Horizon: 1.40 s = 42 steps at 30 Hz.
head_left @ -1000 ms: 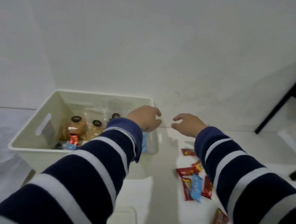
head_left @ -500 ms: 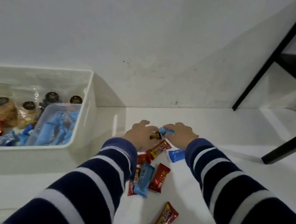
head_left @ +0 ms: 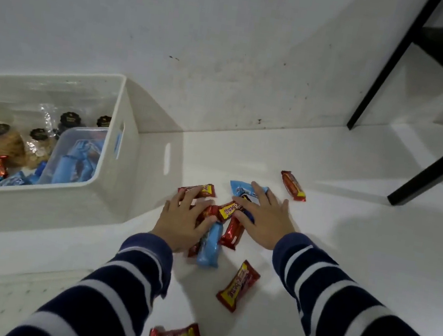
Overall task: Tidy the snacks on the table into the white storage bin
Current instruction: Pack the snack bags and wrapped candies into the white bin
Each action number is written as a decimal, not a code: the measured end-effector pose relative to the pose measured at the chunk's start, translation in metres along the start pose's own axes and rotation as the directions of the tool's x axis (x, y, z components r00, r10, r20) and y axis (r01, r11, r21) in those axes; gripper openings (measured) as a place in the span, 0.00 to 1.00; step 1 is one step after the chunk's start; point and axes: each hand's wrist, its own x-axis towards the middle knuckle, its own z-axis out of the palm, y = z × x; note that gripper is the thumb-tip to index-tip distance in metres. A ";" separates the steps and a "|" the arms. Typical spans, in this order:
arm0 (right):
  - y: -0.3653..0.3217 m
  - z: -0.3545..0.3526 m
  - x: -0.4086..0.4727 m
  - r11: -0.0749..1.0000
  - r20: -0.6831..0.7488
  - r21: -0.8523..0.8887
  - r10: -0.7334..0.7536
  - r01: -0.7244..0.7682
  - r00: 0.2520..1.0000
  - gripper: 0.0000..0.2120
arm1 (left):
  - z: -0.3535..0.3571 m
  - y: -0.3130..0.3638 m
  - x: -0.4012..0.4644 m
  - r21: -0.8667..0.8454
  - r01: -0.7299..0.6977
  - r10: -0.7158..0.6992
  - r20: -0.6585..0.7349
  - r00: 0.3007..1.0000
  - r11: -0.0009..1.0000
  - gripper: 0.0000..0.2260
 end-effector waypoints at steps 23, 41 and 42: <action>0.003 -0.001 -0.059 0.955 -0.025 0.066 0.291 -0.289 0.956 0.24 | 0.055 0.014 -0.136 0.145 -0.053 0.059 -0.042 0.997 0.988 0.42; 0.019 0.005 -0.054 0.975 -0.032 0.194 0.119 -0.110 0.992 0.26 | 0.043 0.029 -0.081 0.091 0.062 -0.043 -0.193 0.980 0.994 0.34; 0.016 0.007 -0.061 0.981 -0.014 0.169 0.099 -0.095 0.995 0.29 | 0.043 0.029 -0.082 0.095 0.056 -0.037 -0.191 0.981 0.994 0.33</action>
